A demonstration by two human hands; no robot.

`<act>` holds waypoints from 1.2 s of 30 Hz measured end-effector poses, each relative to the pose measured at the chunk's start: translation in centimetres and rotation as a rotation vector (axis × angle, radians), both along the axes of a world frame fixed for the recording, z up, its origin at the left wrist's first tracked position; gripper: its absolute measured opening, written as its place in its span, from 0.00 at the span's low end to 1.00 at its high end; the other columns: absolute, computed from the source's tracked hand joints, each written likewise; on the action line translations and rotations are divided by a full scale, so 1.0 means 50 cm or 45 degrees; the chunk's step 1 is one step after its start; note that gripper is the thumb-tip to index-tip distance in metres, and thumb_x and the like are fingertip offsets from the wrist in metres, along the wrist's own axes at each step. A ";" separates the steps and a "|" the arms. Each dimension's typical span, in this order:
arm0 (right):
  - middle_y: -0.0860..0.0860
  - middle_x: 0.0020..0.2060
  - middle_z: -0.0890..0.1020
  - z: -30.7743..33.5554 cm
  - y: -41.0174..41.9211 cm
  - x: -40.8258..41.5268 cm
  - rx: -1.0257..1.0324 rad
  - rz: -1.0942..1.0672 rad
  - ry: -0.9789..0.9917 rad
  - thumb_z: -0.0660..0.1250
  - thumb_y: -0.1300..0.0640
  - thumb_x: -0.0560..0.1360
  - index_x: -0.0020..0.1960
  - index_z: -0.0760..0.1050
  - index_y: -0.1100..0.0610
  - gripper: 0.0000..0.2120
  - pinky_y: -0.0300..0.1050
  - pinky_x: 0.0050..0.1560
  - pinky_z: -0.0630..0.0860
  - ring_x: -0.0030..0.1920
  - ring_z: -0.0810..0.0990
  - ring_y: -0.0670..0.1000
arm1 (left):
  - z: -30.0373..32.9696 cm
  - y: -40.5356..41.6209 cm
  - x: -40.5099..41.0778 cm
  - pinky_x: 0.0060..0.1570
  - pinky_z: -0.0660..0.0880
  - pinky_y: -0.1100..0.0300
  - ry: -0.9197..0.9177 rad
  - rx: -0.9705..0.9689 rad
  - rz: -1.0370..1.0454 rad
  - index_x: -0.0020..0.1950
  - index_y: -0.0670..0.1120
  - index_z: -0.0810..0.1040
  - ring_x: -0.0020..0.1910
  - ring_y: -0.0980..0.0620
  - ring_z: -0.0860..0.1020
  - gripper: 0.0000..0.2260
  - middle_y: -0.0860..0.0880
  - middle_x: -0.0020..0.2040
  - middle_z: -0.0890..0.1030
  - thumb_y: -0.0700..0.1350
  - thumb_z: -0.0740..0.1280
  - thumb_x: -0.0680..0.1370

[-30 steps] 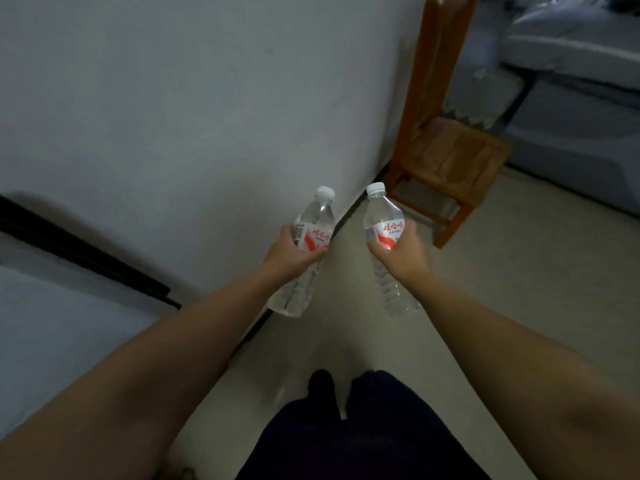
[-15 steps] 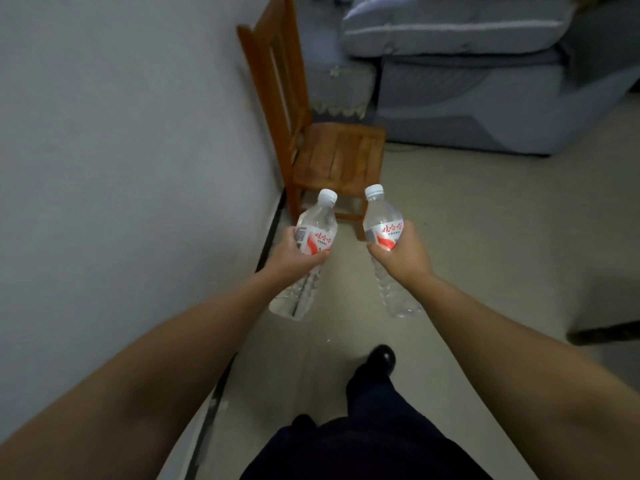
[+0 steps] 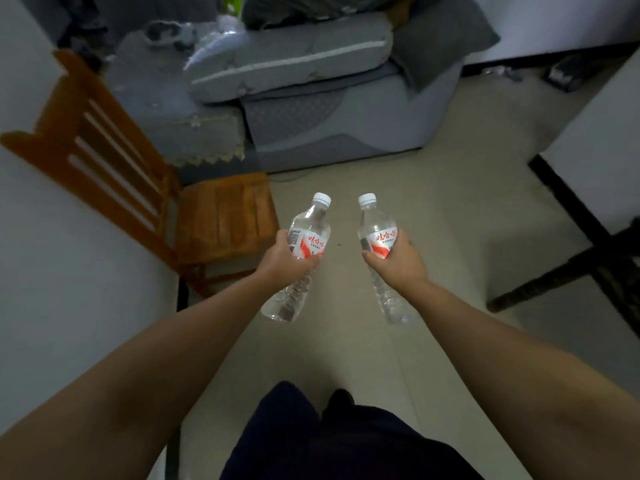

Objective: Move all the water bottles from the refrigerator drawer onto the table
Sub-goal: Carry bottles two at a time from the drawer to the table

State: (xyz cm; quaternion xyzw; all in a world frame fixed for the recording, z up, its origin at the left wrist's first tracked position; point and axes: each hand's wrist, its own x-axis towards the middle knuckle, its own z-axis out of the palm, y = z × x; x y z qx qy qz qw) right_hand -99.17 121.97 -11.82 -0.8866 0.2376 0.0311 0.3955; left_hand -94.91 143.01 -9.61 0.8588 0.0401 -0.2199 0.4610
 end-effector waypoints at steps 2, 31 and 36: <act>0.55 0.58 0.76 -0.003 -0.040 0.013 -0.002 -0.072 0.005 0.71 0.47 0.69 0.65 0.66 0.56 0.29 0.46 0.49 0.72 0.55 0.77 0.57 | -0.005 -0.041 0.043 0.38 0.72 0.65 0.002 -0.003 -0.068 0.71 0.47 0.61 0.49 0.52 0.75 0.31 0.49 0.57 0.75 0.49 0.73 0.73; 0.54 0.56 0.75 0.039 -0.464 0.345 -0.094 -1.206 0.013 0.70 0.43 0.70 0.65 0.63 0.55 0.31 0.48 0.45 0.75 0.50 0.77 0.54 | 0.008 -0.692 0.668 0.52 0.73 0.58 -0.109 -0.017 -1.193 0.62 0.49 0.69 0.51 0.52 0.78 0.28 0.54 0.53 0.77 0.51 0.76 0.67; 0.55 0.56 0.75 0.020 -0.575 0.353 -0.103 -1.301 0.011 0.70 0.44 0.71 0.66 0.63 0.56 0.30 0.46 0.44 0.72 0.49 0.77 0.54 | -0.013 -0.844 0.682 0.57 0.76 0.51 -0.126 -0.035 -1.303 0.57 0.53 0.67 0.50 0.51 0.79 0.26 0.54 0.51 0.77 0.52 0.77 0.66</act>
